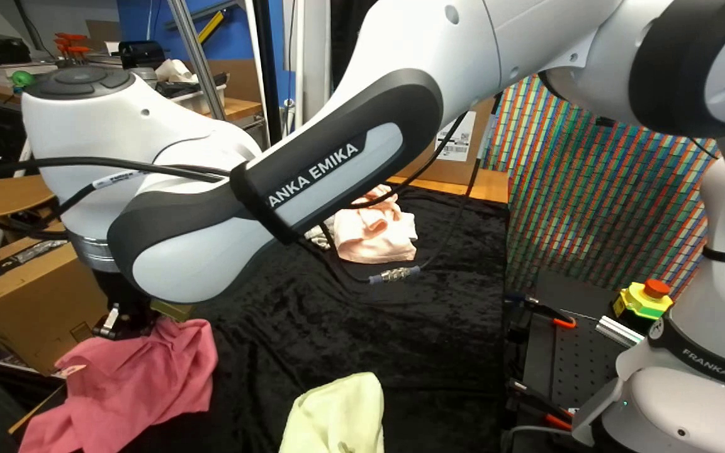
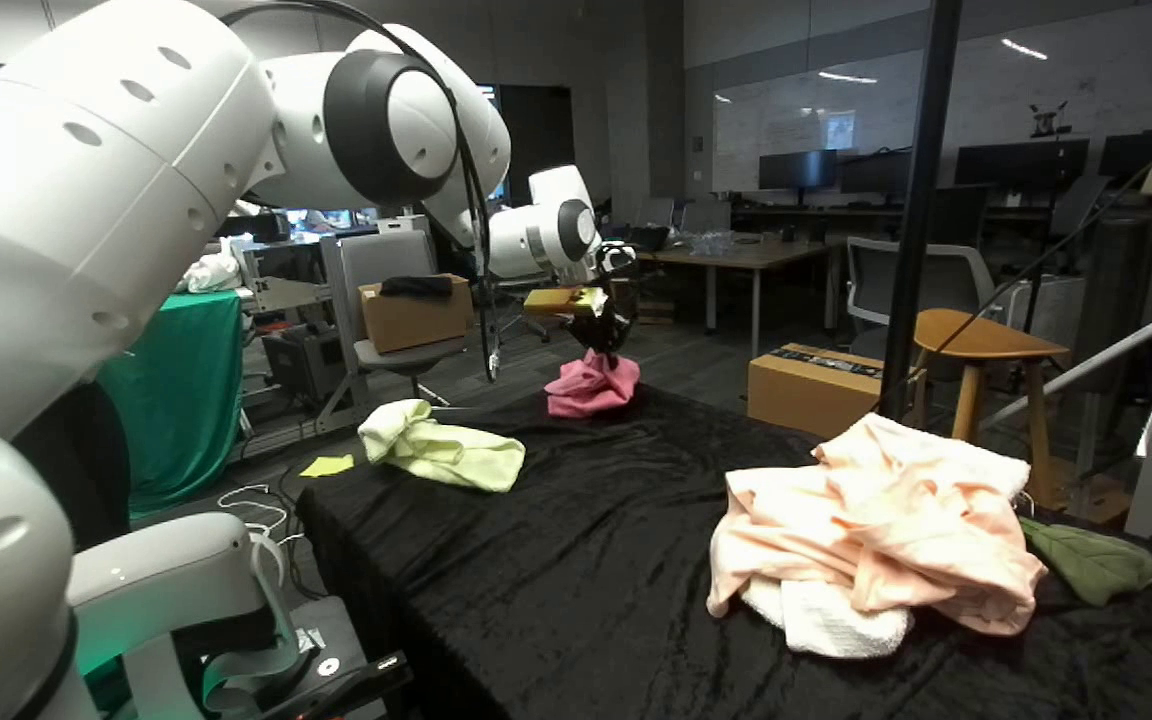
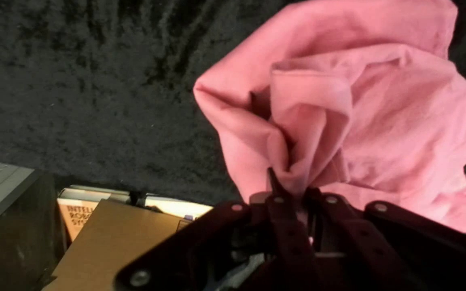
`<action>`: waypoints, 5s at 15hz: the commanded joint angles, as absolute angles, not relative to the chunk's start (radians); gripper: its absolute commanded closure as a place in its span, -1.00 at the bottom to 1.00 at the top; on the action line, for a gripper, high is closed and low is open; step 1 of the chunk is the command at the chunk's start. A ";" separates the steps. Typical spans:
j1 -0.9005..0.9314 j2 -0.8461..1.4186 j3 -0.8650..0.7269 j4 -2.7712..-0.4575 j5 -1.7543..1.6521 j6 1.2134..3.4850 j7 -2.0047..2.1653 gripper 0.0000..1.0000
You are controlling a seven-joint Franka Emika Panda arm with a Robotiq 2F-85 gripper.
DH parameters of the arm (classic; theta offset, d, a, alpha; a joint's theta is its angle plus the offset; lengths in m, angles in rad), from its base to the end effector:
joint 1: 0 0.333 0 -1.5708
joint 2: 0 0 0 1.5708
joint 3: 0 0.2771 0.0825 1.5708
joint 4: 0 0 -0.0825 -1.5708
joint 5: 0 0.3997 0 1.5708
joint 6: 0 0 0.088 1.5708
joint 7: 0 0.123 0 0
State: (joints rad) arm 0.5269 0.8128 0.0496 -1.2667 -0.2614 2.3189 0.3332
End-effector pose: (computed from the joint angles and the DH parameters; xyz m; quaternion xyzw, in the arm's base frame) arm 0.6480 0.4017 0.2435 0.9712 0.1860 0.1462 0.0272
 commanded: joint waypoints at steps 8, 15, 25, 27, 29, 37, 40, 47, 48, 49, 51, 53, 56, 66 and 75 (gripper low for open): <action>0.675 0.395 -0.220 -1.747 -0.645 2.551 0.884 0.79; 0.521 0.118 -0.132 -1.997 -0.960 2.488 1.256 0.80; 0.173 0.001 -0.009 -2.130 -0.933 2.460 1.353 0.81; 0.133 0.015 -0.013 -2.130 -0.927 2.461 1.357 0.81; 0.102 0.030 -0.018 -2.125 -0.920 2.450 1.362 0.83; 0.041 0.089 -0.026 -2.099 -0.844 2.388 1.337 0.81; 0.037 0.089 -0.027 -2.106 -0.815 2.390 1.333 0.17; 0.040 0.055 -0.022 -2.125 -0.820 2.343 1.318 -0.90; 0.041 0.049 -0.016 -2.133 -0.804 2.352 1.287 -0.98; 0.043 0.040 -0.008 -2.145 -0.784 2.371 1.246 -1.00; 0.050 0.030 0.011 -2.159 -0.730 2.397 1.152 -1.00; 0.063 0.022 0.035 -2.163 -0.658 2.414 1.035 -1.00; 0.088 0.021 0.071 -2.157 -0.523 2.408 0.851 -1.00; 0.175 0.072 0.161 -2.134 -0.155 2.295 0.438 -1.00; 0.252 0.070 0.237 -2.260 0.002 2.292 0.333 -1.00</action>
State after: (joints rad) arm 0.2357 0.0867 0.2180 -2.2098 -0.0511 2.2875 0.3857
